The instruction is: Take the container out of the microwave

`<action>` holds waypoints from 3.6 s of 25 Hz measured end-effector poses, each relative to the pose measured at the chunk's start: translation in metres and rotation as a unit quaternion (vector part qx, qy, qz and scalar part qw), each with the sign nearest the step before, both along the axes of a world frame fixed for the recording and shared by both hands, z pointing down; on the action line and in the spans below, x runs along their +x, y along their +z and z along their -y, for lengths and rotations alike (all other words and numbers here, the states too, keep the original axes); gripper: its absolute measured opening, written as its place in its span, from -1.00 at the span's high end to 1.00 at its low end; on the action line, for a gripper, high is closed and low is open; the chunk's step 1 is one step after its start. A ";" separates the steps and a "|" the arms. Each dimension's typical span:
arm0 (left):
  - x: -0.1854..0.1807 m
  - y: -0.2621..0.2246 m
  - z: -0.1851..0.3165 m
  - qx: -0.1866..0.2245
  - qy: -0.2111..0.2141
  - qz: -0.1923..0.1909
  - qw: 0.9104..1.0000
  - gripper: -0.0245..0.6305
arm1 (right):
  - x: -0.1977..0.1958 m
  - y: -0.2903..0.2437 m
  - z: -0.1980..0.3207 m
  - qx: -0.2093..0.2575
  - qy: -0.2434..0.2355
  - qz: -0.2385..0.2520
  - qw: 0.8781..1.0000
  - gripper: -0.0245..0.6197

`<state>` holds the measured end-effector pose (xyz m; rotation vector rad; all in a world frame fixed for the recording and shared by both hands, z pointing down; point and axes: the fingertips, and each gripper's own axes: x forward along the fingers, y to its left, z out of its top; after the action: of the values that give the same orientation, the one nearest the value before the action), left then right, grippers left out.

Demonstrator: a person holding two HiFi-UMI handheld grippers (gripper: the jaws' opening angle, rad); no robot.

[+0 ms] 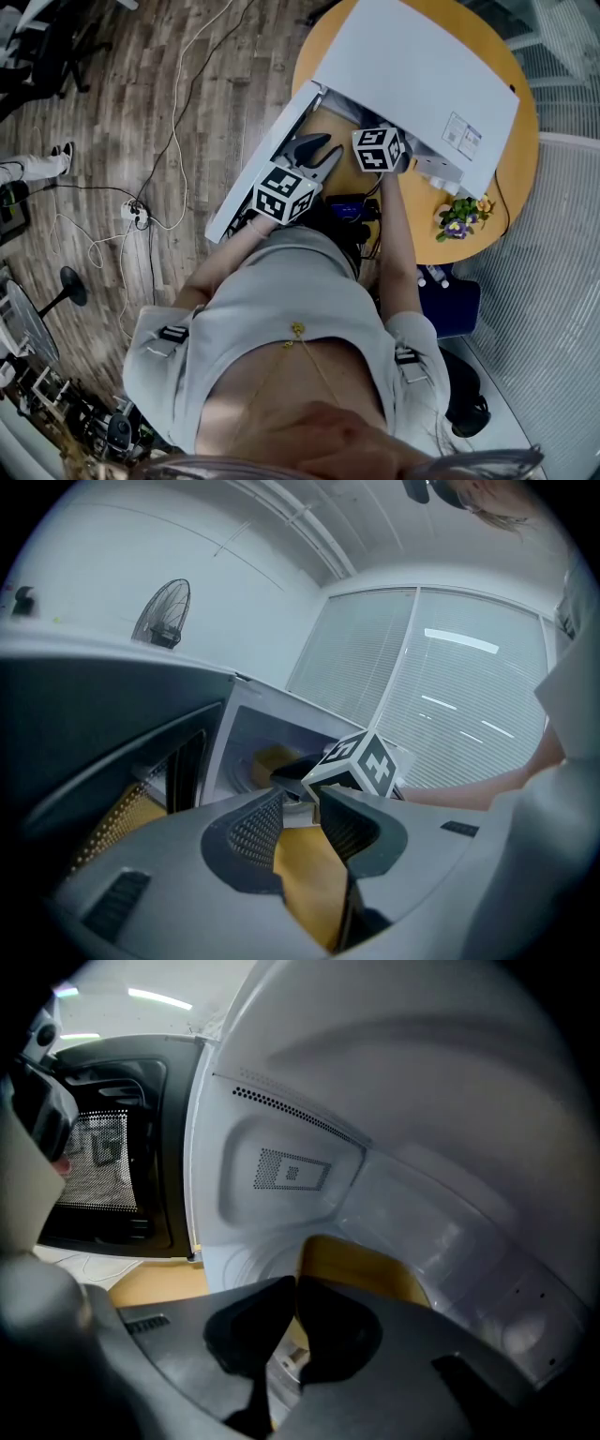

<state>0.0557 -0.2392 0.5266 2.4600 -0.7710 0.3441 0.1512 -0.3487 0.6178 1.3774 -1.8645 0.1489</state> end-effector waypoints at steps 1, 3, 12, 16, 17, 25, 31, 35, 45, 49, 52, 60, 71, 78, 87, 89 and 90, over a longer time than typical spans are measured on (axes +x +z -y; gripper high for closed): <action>0.000 0.000 0.000 0.000 0.000 0.000 1.000 0.54 | 0.000 0.000 0.000 0.000 0.000 0.001 1.000 0.82; 0.000 0.000 -0.001 -0.001 0.000 -0.002 1.000 0.54 | 0.001 -0.002 -0.002 0.001 0.002 0.003 1.000 0.82; 0.004 -0.002 -0.008 -0.002 0.011 -0.009 1.000 0.54 | 0.001 -0.008 -0.017 0.003 0.011 0.013 1.000 0.82; 0.004 -0.004 -0.013 0.001 0.017 -0.010 1.000 0.54 | 0.001 -0.010 -0.027 0.001 0.015 0.014 1.000 0.82; 0.004 -0.005 -0.014 0.002 0.019 -0.010 1.000 0.54 | 0.001 -0.010 -0.030 0.001 0.016 0.014 1.000 0.82; 0.001 -0.008 -0.024 0.006 0.028 -0.013 1.000 0.54 | -0.003 -0.014 -0.049 0.004 0.025 0.018 1.000 0.82; -0.004 -0.010 -0.026 0.004 0.027 -0.017 0.999 0.54 | -0.011 -0.020 -0.060 0.006 0.028 0.016 0.999 0.82; -0.002 -0.009 -0.028 0.003 0.030 -0.018 0.999 0.54 | -0.013 -0.024 -0.068 0.010 0.032 0.019 0.999 0.82; -0.004 -0.006 -0.033 -0.005 0.032 -0.021 0.999 0.54 | -0.021 -0.034 -0.092 0.017 0.036 0.030 0.999 0.82; -0.006 -0.006 -0.037 -0.002 0.036 -0.019 0.999 0.54 | -0.025 -0.040 -0.102 0.024 0.037 0.021 0.999 0.82; -0.010 -0.004 -0.040 -0.004 0.038 -0.016 0.999 0.54 | -0.030 -0.042 -0.111 0.025 0.032 0.020 0.999 0.82; -0.008 -0.001 -0.045 -0.003 0.036 -0.010 0.999 0.54 | -0.041 -0.045 -0.133 0.019 0.016 0.032 0.999 0.82; -0.005 0.002 -0.055 -0.001 0.019 -0.003 1.000 0.54 | -0.040 -0.045 -0.156 0.022 -0.021 0.037 0.999 0.82; -0.007 -0.002 -0.068 0.000 -0.015 0.002 1.000 0.54 | -0.041 -0.053 -0.172 0.023 -0.056 0.043 0.997 0.82; -0.012 -0.013 -0.091 0.008 -0.046 -0.004 0.999 0.54 | -0.050 -0.068 -0.199 0.023 -0.089 0.060 0.994 0.82; -0.012 -0.015 -0.095 0.008 -0.050 -0.004 0.999 0.55 | -0.050 -0.071 -0.205 0.023 -0.090 0.061 0.994 0.82; -0.011 -0.015 -0.098 0.009 -0.051 -0.003 0.999 0.54 | -0.051 -0.072 -0.208 0.023 -0.092 0.061 0.994 0.82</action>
<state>0.0445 -0.1412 0.5112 2.4260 -0.8955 0.2933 0.1006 -0.1408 0.5454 1.2437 -2.0970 0.0994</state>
